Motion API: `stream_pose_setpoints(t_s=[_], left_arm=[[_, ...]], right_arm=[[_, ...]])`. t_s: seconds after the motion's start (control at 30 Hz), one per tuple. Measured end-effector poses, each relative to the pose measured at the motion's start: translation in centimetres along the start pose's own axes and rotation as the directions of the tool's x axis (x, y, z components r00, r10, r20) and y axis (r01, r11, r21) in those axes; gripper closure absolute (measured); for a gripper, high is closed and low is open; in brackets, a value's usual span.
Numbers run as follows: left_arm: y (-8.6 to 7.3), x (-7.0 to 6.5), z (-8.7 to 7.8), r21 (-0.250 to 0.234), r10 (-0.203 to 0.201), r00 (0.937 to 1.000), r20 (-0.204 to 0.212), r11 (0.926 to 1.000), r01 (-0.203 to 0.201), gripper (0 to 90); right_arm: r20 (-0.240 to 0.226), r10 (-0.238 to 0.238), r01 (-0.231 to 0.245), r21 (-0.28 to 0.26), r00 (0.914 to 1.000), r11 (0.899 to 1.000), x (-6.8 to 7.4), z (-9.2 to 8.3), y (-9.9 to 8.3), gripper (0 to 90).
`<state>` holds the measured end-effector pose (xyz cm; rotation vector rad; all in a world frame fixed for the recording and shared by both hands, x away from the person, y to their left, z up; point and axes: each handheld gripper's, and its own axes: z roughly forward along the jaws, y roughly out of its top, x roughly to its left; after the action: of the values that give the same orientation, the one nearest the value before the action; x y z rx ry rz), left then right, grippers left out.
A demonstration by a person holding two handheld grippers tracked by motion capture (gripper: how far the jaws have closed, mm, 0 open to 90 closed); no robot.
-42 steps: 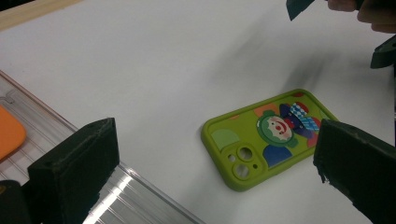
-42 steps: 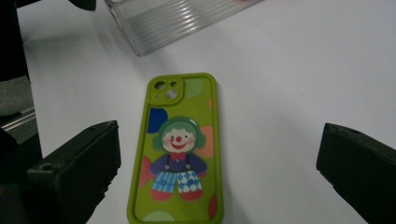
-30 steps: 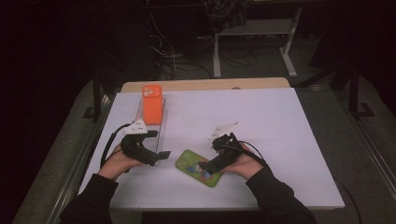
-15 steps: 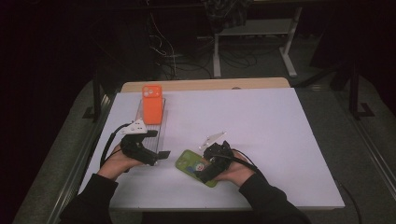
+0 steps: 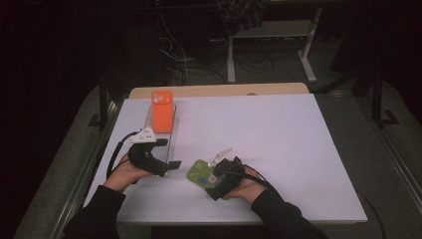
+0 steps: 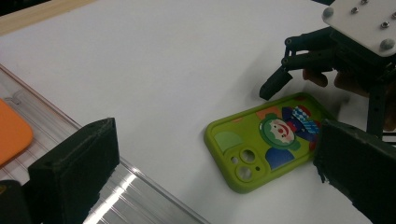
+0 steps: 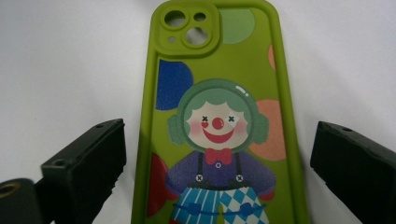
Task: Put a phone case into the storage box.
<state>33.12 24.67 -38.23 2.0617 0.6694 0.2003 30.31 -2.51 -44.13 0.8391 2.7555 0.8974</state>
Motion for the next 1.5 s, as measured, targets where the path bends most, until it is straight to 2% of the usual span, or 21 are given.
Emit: stream_pose_setpoints(t_s=[0.03,0.1,0.17,0.23,0.3,0.53,0.8,0.87,0.9,0.97,1.1,1.13,1.17,1.23,1.27,1.3,1.5], left_arm=[[0.0,0.0,0.0,-0.001,-0.001,1.0000,0.001,1.0000,0.001,0.0],[0.0,0.0,0.0,-0.002,0.002,1.0000,0.002,1.0000,-0.002,0.0],[0.0,0.0,0.1,-0.001,0.002,1.0000,0.001,1.0000,-0.002,0.0],[0.0,0.0,0.0,0.000,0.004,1.0000,0.001,1.0000,-0.004,0.0],[0.0,0.0,0.0,0.000,0.004,1.0000,0.000,1.0000,-0.004,0.0],[0.0,0.0,0.1,-0.001,0.006,1.0000,0.000,1.0000,-0.006,0.0],[0.3,-0.1,0.1,-0.006,0.008,0.9999,0.008,1.0000,-0.008,0.0],[0.3,-0.1,0.1,-0.006,0.009,0.9999,0.012,0.9999,-0.009,0.0],[0.4,-0.2,0.2,-0.003,0.010,0.9999,0.012,1.0000,-0.010,0.0],[0.6,-0.2,0.3,-0.002,0.011,0.9998,0.017,0.9999,-0.011,0.0],[1.1,-0.5,0.7,0.003,0.031,0.9993,0.021,0.9995,-0.031,0.0],[1.2,-0.6,0.8,0.004,0.039,0.9990,0.024,0.9992,-0.039,0.0],[1.4,-0.8,1.0,-0.003,0.030,0.9991,0.031,0.9995,-0.030,0.0],[1.8,-1.0,1.3,0.002,0.038,0.9985,0.038,0.9993,-0.038,0.0],[2.0,-1.2,1.5,-0.001,0.034,0.9986,0.042,0.9994,-0.034,0.0],[2.2,-1.3,1.7,-0.007,0.030,0.9986,0.043,0.9995,-0.030,0.0],[3.4,-2.0,3.1,0.000,0.047,0.9955,0.082,0.9989,-0.048,0.0]], right_arm=[[-0.012,0.025,-0.025,-0.002,0.9996,1.000,0.2,0.0,0.0,6.3],[0.001,0.002,-0.002,-0.005,1.0000,1.000,0.3,0.1,-0.1,8.9],[0.004,-0.001,0.001,-0.001,1.0000,1.000,0.4,0.2,-0.2,12.0],[0.034,-0.053,0.052,0.004,0.9980,0.999,0.3,0.3,-0.2,12.8],[0.035,-0.029,0.028,0.009,0.9990,1.000,0.5,0.2,-0.2,13.3],[0.053,-0.027,0.027,0.010,0.9982,1.000,0.7,0.1,-0.3,14.9],[0.032,-0.019,0.019,0.016,0.9993,1.000,0.3,0.0,-0.2,15.3],[0.006,0.028,-0.028,0.012,0.9996,1.000,0.2,-0.4,-0.1,15.3],[0.020,0.001,-0.001,0.014,0.9998,1.000,-0.1,-0.5,-0.1,15.3],[0.012,0.008,-0.008,-0.006,0.9999,1.000,-0.5,-1.1,0.0,15.3],[0.014,-0.025,0.025,-0.021,0.9996,0.999,-1.8,-2.3,0.0,15.3],[0.018,-0.052,0.052,-0.019,0.9985,0.998,-2.4,-2.7,-0.1,15.3],[0.011,-0.031,0.032,-0.027,0.9995,0.999,-2.6,-3.1,-0.1,15.3],[0.015,-0.053,0.053,-0.031,0.9985,0.998,-3.3,-3.8,-0.1,15.3],[0.002,-0.052,0.052,-0.031,0.9987,0.998,-3.7,-4.2,-0.1,15.3],[0.005,-0.075,0.075,-0.032,0.9972,0.997,-4.2,-4.5,-0.1,15.3],[-0.027,-0.115,0.114,-0.035,0.9930,0.993,-6.6,-6.1,-0.3,15.3]])
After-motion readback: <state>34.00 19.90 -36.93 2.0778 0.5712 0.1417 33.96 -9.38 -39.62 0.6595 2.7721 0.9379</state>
